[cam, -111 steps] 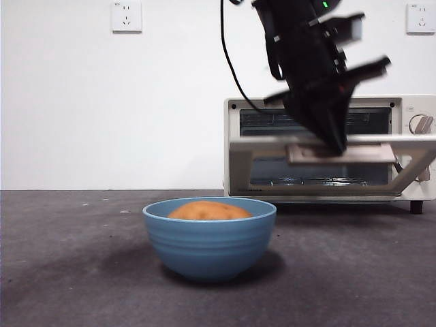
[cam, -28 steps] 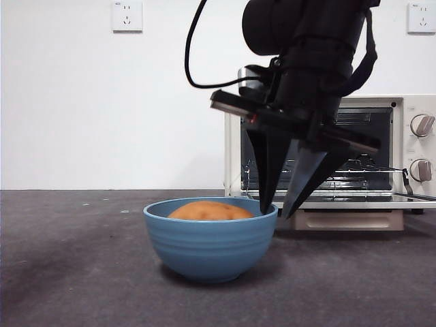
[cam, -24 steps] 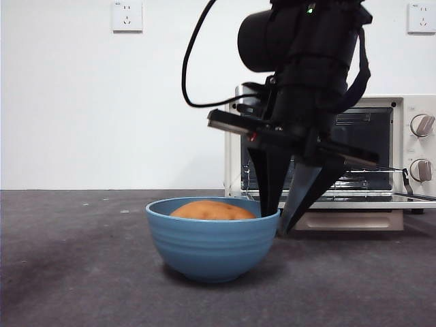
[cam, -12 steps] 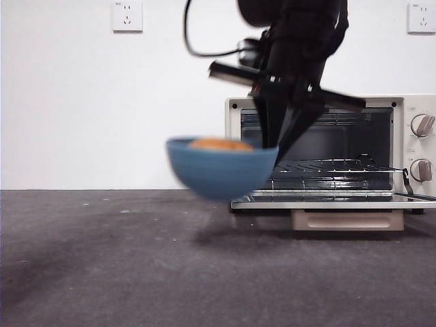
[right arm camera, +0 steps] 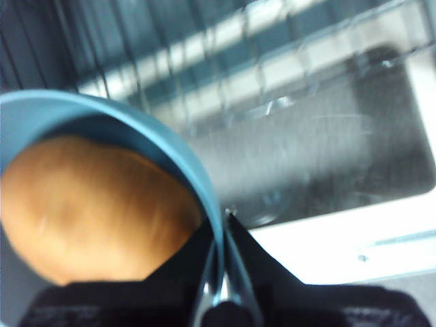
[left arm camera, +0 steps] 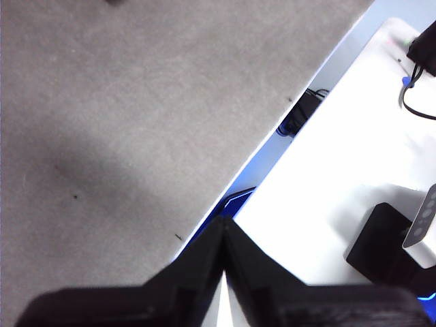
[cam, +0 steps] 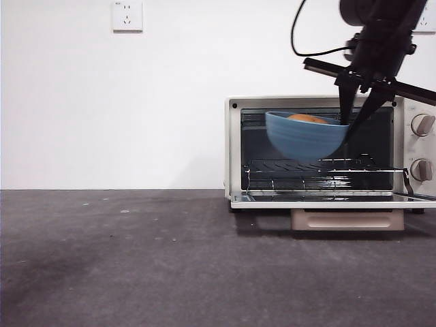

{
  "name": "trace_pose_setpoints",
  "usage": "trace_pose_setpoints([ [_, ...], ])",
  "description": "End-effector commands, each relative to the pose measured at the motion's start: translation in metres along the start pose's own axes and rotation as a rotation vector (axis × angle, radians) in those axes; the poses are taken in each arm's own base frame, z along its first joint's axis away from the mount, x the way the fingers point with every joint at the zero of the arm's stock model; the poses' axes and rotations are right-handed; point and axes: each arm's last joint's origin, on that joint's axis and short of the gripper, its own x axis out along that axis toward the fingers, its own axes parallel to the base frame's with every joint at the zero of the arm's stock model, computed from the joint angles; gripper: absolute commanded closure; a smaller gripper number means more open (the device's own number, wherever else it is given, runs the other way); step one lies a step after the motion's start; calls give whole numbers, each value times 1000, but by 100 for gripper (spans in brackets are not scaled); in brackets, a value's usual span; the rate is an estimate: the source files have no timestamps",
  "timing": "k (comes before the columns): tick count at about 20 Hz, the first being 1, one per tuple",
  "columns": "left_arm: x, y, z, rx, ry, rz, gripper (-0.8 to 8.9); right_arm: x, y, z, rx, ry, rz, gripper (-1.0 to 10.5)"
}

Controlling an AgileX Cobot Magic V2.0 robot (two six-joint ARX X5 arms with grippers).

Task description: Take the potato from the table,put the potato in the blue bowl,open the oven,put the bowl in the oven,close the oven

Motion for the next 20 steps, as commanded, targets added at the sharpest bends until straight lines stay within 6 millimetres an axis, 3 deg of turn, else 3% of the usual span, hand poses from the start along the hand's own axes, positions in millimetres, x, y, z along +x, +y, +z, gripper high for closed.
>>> trace_pose_setpoints([
  [1, 3, 1, 0, 9, -1, 2, 821, -3, -7, 9, 101, -16, 33, 962],
  [8, 7, 1, 4, 7, 10, 3, 821, 0, -25, 22, 287, -25, 17, 962],
  [15, 22, 2, 16, 4, 34, 0, 821, 31, -30, 27, 336, 33, -2, 962],
  [20, 34, 4, 22, -1, 84, 4, 821, 28, -29, 34, 383, -18, 7, 962],
])
